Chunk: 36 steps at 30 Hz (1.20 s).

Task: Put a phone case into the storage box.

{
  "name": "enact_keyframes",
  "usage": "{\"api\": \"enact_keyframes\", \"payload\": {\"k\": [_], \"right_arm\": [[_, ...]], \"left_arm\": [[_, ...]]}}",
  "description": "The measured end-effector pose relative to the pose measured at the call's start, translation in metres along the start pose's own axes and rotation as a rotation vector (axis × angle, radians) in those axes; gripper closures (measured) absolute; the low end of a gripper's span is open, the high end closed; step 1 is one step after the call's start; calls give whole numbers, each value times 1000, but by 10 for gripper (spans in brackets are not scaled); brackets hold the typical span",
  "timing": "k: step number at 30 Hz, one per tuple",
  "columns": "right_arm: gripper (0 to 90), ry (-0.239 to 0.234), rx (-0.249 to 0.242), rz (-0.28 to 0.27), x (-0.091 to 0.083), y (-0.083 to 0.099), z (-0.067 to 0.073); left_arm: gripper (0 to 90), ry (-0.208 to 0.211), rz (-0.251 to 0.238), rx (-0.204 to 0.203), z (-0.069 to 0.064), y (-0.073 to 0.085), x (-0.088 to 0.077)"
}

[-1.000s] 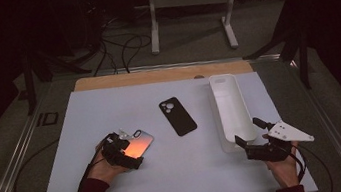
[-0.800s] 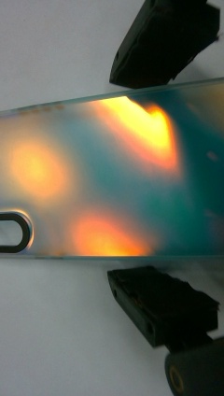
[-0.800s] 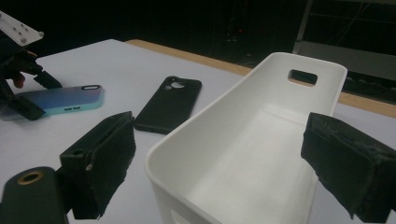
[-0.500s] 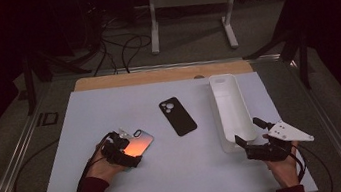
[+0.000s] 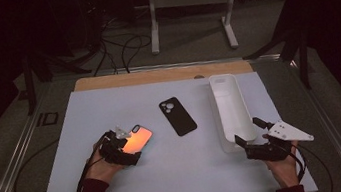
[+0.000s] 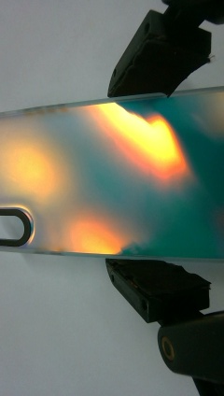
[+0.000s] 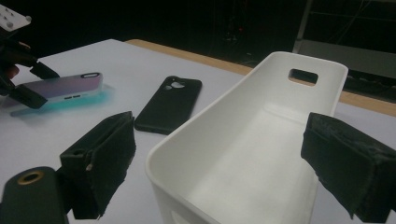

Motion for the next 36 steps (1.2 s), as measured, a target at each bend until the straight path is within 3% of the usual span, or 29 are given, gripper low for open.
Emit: {"api": "enact_keyframes", "payload": {"k": [12, 24, 36], "right_arm": [[96, -8, 8, 4, 2, -1, 2], [91, -18, 19, 20, 2, -7, -1], [86, -43, 28, 29, 8, -14, -3]], "left_arm": [[169, -16, -96, 34, -8, -16, -15], [169, -1, -180, 91, -22, -43, -22], [169, 24, -232, 139, -35, -64, -24]]}}
Point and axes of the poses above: each handheld gripper's, and its own axes: x roughly forward along the jaws, y roughly out of its underside, z roughly to its left, the point moved 1 cm from there along x, roughly forward along the jaws, and after that the axes turned 11 degrees about -z, right-handed, at the moved point
